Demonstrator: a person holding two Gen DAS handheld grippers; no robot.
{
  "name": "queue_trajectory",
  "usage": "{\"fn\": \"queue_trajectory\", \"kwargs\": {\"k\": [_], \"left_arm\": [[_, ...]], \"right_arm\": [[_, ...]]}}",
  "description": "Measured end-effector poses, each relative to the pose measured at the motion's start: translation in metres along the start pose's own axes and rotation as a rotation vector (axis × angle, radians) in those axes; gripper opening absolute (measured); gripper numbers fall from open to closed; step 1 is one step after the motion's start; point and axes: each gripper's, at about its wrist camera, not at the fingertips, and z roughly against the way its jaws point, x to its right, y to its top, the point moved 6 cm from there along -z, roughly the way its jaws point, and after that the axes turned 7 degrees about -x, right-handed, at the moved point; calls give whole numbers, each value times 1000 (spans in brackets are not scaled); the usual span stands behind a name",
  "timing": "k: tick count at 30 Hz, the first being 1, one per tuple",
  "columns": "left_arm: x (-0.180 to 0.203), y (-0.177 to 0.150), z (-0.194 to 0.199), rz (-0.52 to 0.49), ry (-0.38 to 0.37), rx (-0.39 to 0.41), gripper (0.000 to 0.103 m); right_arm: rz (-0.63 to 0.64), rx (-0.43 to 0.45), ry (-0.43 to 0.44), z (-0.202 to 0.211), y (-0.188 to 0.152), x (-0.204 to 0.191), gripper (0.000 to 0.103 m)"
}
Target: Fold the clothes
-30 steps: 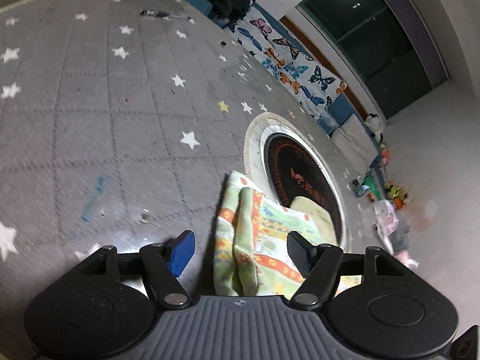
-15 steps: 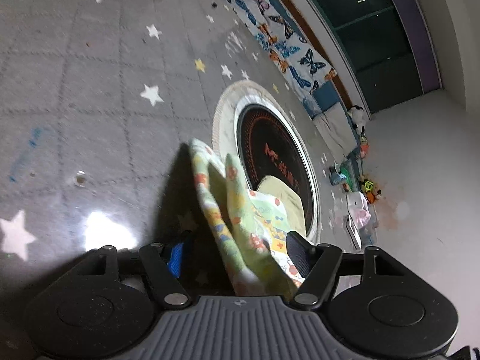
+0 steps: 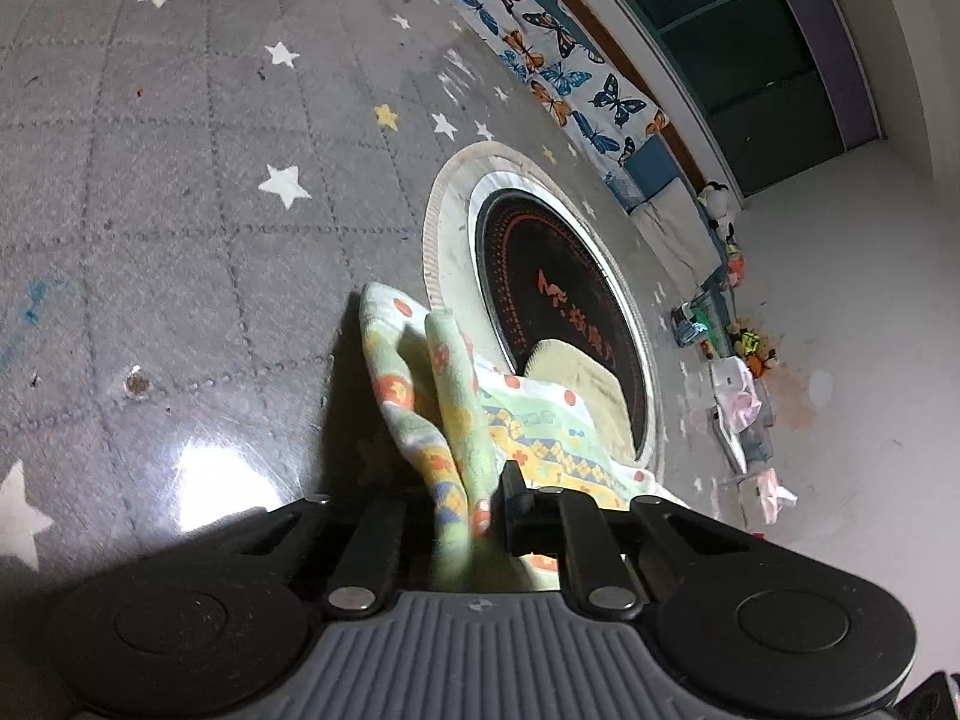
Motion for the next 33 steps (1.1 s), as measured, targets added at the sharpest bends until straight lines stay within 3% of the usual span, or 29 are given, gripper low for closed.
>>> {"fn": "queue_trajectory", "kwargs": {"k": [10,13,22,28,33], "left_arm": [[-1,0,-1,-12,14,-7,13],[0,1,-2,-19,19,-9,14],[1,2,-2,-34,25,-21,14],[0,3,-3,-39,23,-30,15],[2,3,-3,-57,28,-31,14]], "right_arm": [[-240,-17,-343,27,-34,135,36],[-325,-12,-396,32,-47,166,41],[-506,6,-361,23,-65,203,44],[-497,14,-344,17,-62,192,44],[-474,6,-335,11,-59,182,16]]}}
